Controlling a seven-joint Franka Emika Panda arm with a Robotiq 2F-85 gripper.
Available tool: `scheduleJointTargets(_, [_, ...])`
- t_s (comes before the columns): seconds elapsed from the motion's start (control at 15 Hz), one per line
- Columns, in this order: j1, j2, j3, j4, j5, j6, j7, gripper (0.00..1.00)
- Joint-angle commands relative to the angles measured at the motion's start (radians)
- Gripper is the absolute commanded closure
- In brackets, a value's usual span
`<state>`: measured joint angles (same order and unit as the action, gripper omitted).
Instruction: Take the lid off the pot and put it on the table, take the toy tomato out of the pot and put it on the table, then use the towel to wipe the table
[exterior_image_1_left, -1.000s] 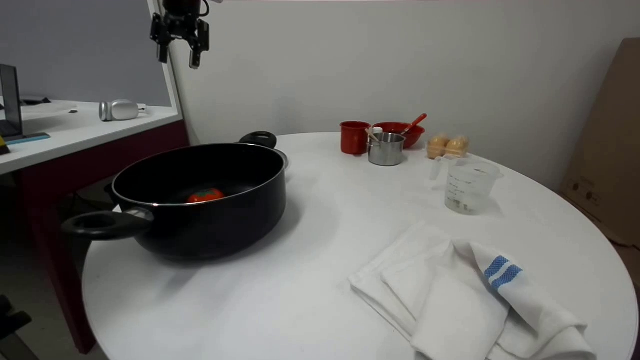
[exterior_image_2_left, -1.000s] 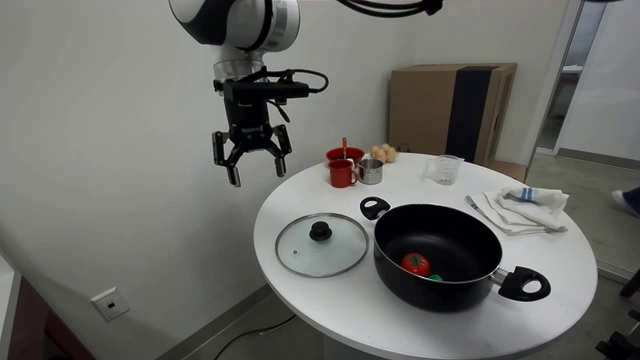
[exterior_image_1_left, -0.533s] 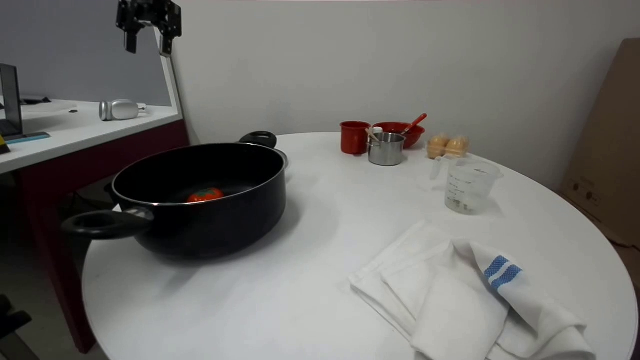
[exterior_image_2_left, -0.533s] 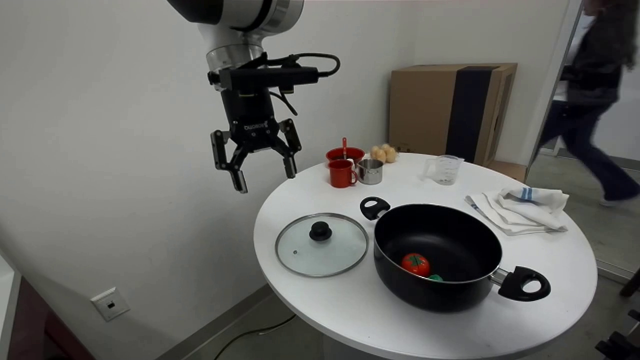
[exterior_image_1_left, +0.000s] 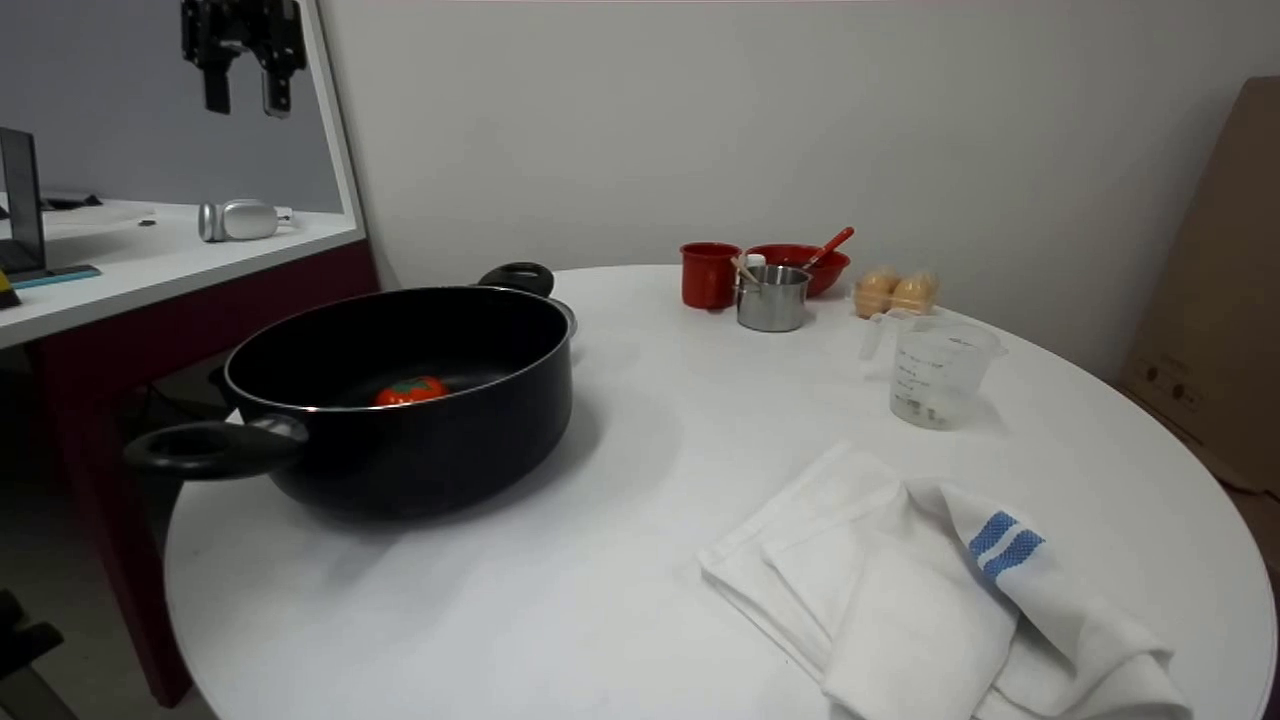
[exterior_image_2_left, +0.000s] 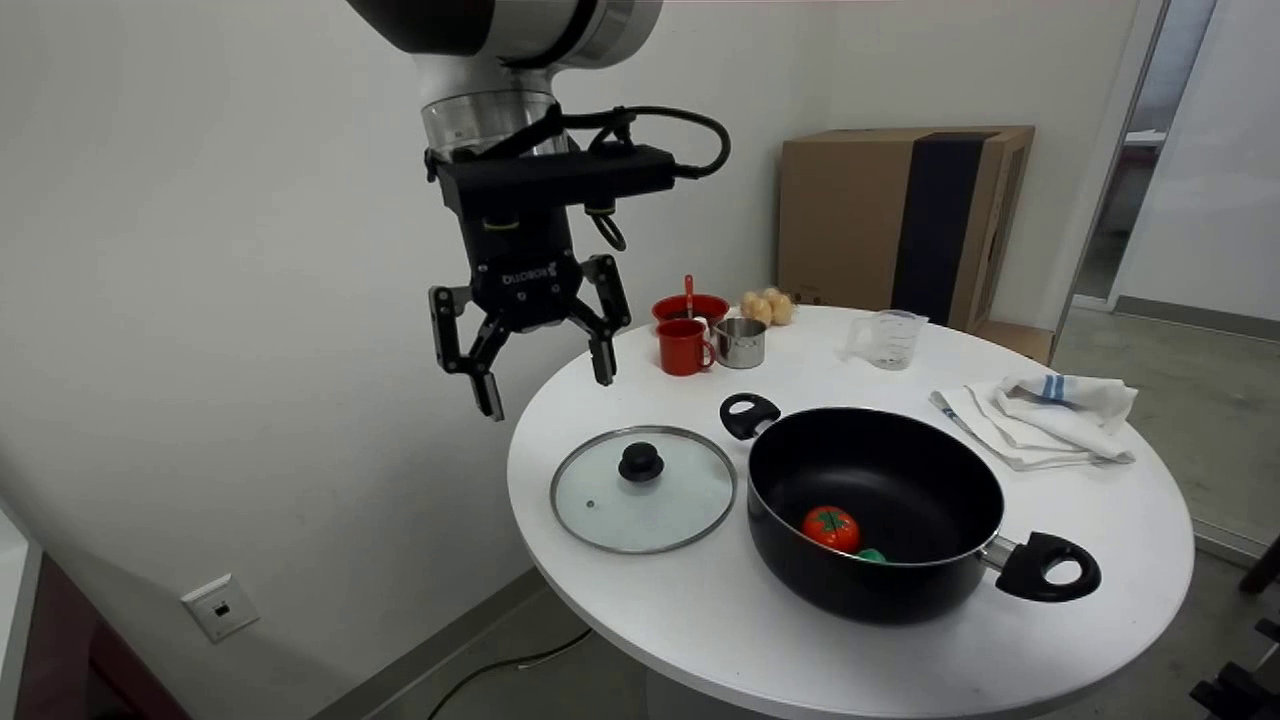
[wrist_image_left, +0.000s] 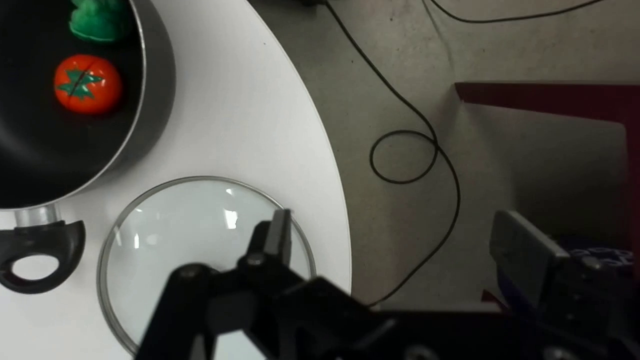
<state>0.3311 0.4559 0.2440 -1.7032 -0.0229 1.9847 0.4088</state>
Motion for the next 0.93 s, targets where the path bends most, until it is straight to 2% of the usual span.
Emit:
scheduleJointTargets(0.0, [0.020, -0.026, -0.022, -0.037, 0.021, 0.030, 0.001, 0.00])
scheduleJointTargets(0.2, [0.015, -0.071, -0.020, -0.098, 0.027, 0.058, 0.009, 0.00])
scheduleJointTargets(0.33, [0.047, -0.059, -0.027, -0.050, -0.026, 0.018, 0.055, 0.00])
scheduleJointTargets(0.47, [0.071, -0.062, -0.030, -0.055, -0.055, 0.046, 0.082, 0.00])
scheduleJointTargets(0.67, [0.105, -0.059, -0.049, -0.088, -0.127, 0.089, 0.161, 0.00])
scheduleJointTargets(0.87, [0.105, -0.070, -0.076, -0.142, -0.174, 0.123, 0.223, 0.00])
